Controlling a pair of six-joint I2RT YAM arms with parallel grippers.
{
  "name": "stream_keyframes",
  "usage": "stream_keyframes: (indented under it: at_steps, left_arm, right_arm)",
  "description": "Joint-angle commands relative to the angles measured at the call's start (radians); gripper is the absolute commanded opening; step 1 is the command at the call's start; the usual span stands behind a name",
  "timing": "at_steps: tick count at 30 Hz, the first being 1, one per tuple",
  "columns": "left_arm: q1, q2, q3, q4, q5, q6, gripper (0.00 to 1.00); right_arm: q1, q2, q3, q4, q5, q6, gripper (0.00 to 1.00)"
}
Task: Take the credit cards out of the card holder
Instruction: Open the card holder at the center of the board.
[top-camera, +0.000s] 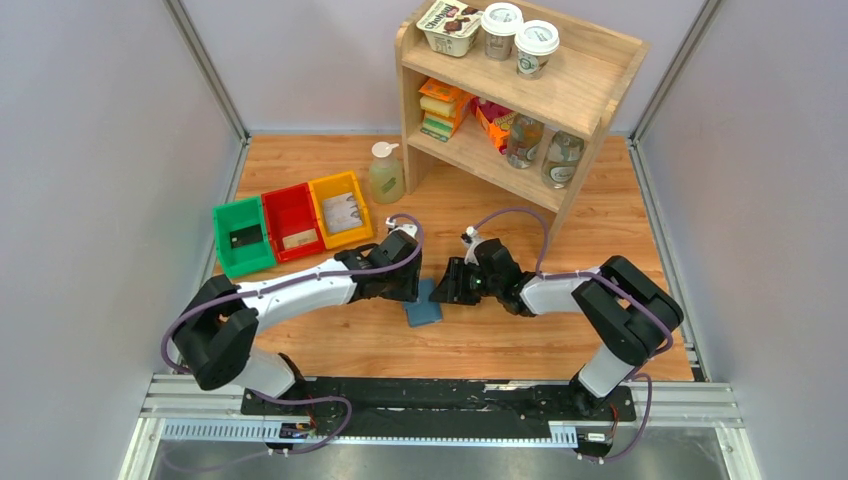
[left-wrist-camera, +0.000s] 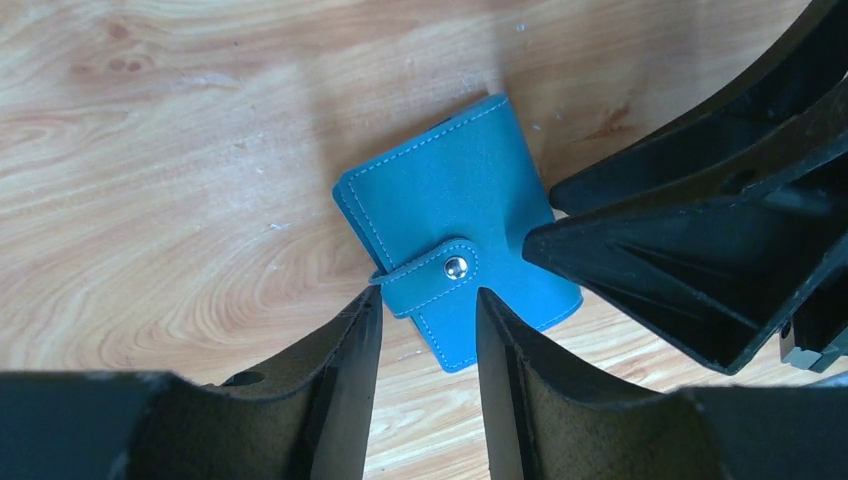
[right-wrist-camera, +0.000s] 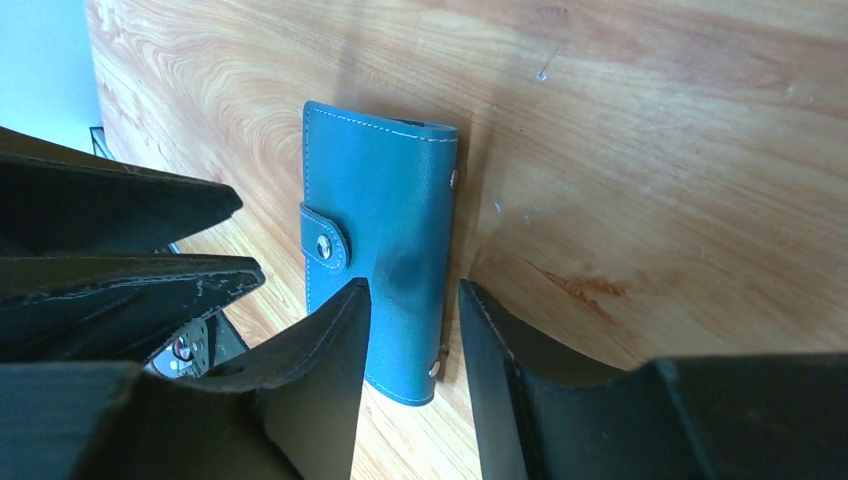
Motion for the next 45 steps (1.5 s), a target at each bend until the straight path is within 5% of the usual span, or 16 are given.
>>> stream_keyframes:
  at_steps: [1, 11, 30, 45]
  left_arm:
    - [-0.01, 0.041, 0.05, -0.055, 0.025, -0.039, 0.48]
    - [-0.065, 0.148, 0.147, -0.126, -0.015, -0.061, 0.47]
    - [-0.145, 0.366, 0.303, -0.301, -0.116, -0.052, 0.46]
    - [-0.143, 0.268, 0.245, -0.246, -0.185, -0.038, 0.13]
  right_arm:
    - [-0.012, 0.036, 0.009, 0.058, -0.028, 0.015, 0.41]
    - [-0.012, 0.038, -0.02, 0.099, -0.031, 0.051, 0.0]
    - [0.0, -0.008, -0.04, 0.073, 0.063, 0.085, 0.0]
    - [0.007, -0.016, -0.054, 0.058, 0.077, 0.076, 0.0]
